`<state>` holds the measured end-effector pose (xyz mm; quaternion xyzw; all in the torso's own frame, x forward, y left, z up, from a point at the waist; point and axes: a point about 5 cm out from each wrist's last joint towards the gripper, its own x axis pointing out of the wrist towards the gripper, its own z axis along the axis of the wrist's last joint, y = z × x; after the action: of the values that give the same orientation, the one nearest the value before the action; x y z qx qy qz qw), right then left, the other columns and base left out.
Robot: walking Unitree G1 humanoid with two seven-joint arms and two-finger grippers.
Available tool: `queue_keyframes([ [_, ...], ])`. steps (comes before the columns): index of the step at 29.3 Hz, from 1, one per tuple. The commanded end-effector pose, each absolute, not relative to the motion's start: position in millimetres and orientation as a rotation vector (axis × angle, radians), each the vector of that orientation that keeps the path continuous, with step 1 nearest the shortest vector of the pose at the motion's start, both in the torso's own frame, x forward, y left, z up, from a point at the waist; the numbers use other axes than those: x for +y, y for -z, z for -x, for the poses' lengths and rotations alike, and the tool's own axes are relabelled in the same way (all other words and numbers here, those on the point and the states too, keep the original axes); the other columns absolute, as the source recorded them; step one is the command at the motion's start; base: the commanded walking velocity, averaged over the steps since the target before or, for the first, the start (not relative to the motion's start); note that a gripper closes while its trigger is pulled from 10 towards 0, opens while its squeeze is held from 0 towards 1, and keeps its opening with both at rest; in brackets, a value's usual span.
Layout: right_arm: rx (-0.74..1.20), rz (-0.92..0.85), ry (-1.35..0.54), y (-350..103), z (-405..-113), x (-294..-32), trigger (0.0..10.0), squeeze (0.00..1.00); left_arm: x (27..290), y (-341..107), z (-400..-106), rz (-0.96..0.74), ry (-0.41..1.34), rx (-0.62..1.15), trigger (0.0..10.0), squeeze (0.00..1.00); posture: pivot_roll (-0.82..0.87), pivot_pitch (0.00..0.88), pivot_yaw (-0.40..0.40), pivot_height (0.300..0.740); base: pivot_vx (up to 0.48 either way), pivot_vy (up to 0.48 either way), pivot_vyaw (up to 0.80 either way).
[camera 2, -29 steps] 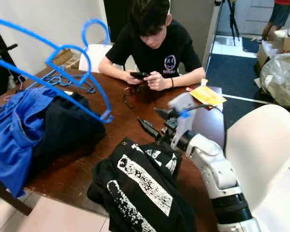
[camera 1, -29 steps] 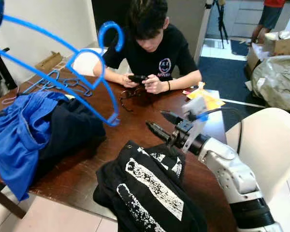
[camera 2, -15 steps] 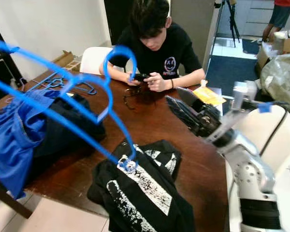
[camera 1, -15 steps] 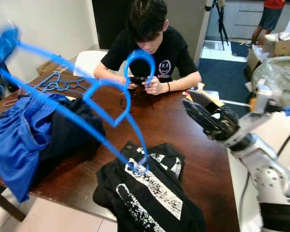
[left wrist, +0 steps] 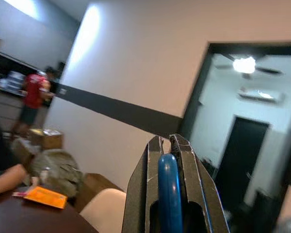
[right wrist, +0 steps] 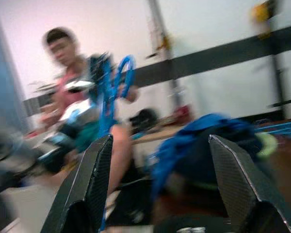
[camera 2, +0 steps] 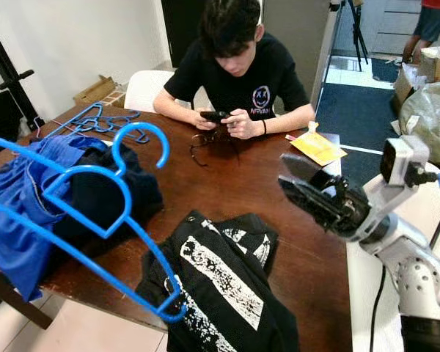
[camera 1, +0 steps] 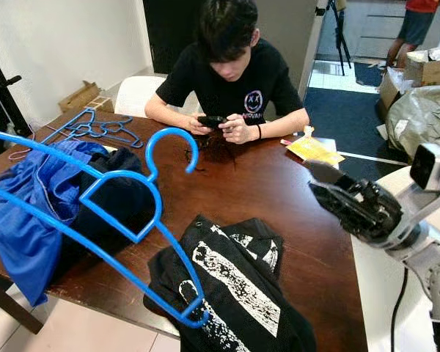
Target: Hang hanger
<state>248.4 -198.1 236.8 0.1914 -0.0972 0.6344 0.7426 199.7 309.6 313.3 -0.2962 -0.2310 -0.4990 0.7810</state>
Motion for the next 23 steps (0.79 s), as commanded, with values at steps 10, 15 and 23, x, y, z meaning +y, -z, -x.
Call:
queue_keyframes([
  [10,-0.106,-0.357,-1.689,-255,-219,-156,10.0,0.0,282,-339,-189,0.504,1.283,-0.456,0.0,0.0,0.12,0.0,0.045,0.74,0.0,0.0,0.0],
  [15,-0.04,-0.326,-1.672,-245,-219,-136,10.0,0.0,280,-338,-190,0.49,1.279,-0.457,0.0,0.0,0.11,0.0,0.047,0.74,0.0,0.0,0.0],
  [23,0.039,-0.311,-1.586,-233,-224,-103,10.0,0.0,277,-340,-194,0.462,1.268,-0.486,0.0,0.0,0.1,0.0,0.045,0.74,0.0,0.0,0.0],
])
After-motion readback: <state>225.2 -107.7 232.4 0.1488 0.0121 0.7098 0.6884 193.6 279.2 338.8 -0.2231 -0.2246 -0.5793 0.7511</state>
